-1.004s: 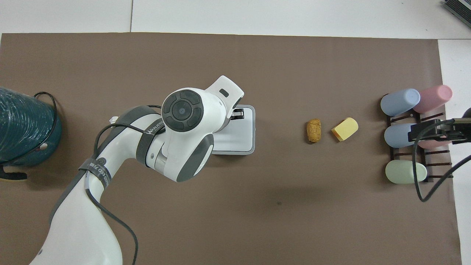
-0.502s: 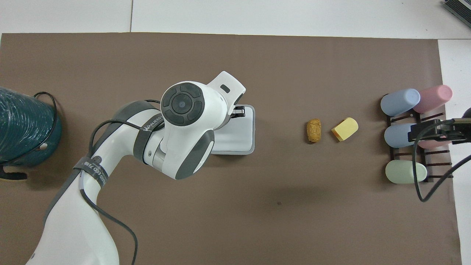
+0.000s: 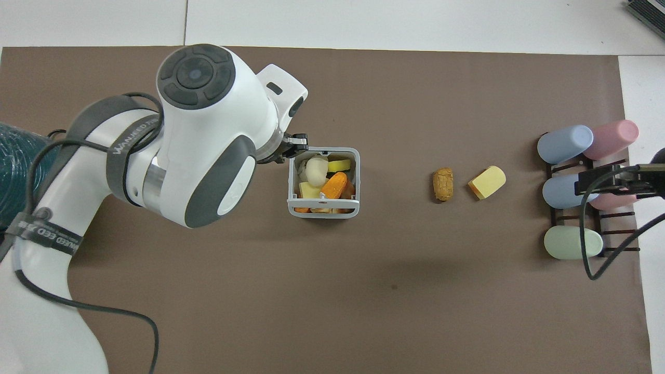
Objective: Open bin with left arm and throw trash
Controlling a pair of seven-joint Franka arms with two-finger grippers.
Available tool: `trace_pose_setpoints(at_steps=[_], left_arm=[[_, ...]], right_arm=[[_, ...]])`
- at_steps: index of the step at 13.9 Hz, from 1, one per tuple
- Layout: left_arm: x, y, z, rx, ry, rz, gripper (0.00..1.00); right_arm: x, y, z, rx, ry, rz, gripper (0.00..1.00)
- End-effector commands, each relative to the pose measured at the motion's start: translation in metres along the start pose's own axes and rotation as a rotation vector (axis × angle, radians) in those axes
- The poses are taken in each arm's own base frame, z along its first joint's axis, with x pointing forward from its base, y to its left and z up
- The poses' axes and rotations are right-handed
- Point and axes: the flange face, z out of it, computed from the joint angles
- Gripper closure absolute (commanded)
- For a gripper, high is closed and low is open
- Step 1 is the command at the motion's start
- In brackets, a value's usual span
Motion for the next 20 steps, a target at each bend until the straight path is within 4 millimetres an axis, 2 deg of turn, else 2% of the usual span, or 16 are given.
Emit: trace_pose_setpoints(at_steps=[1, 4, 5, 6, 7, 10, 11, 13, 15, 16, 17, 19, 20], left_arm=[[0.010, -0.028, -0.014, 0.043, -0.039, 0.015, 1.00], [0.026, -0.066, -0.015, 0.059, -0.062, 0.010, 1.00], [0.031, -0.078, -0.017, 0.066, -0.058, 0.009, 0.91], [0.036, -0.090, -0.028, 0.071, -0.021, 0.014, 0.59], [0.044, -0.105, -0.032, 0.075, 0.006, 0.030, 0.43], [0.067, -0.171, -0.021, 0.062, 0.050, 0.097, 0.08], [0.067, -0.187, -0.015, 0.059, 0.078, 0.098, 0.02], [0.060, -0.207, 0.010, 0.055, 0.123, 0.125, 0.00], [0.052, -0.215, 0.034, 0.056, 0.131, 0.146, 0.00], [0.051, -0.219, 0.043, 0.057, 0.132, 0.158, 0.00], [0.051, -0.226, 0.051, 0.060, 0.132, 0.171, 0.00], [0.047, -0.230, 0.078, 0.064, 0.129, 0.215, 0.00], [0.042, -0.233, 0.093, 0.065, 0.123, 0.222, 0.00]], right_arm=[[0.006, -0.025, 0.045, 0.004, 0.062, -0.057, 0.00], [0.028, -0.046, 0.095, 0.005, 0.073, -0.063, 0.00], [0.040, -0.050, 0.116, 0.006, 0.081, -0.049, 0.00], [0.050, -0.052, 0.140, 0.005, 0.080, -0.043, 0.00], [0.059, -0.054, 0.163, 0.004, 0.078, -0.029, 0.00], [0.071, -0.058, 0.230, 0.008, 0.104, 0.004, 0.00], [0.069, -0.057, 0.248, 0.010, 0.112, 0.006, 0.00], [0.068, -0.050, 0.280, 0.010, 0.116, 0.015, 0.00], [0.062, -0.047, 0.303, 0.008, 0.104, 0.020, 0.00], [0.058, -0.041, 0.309, 0.005, 0.092, 0.026, 0.06], [0.055, -0.035, 0.314, 0.003, 0.080, 0.031, 0.28], [0.053, -0.036, 0.316, -0.003, 0.070, 0.031, 1.00], [0.052, -0.036, 0.317, -0.004, 0.066, 0.033, 1.00]])
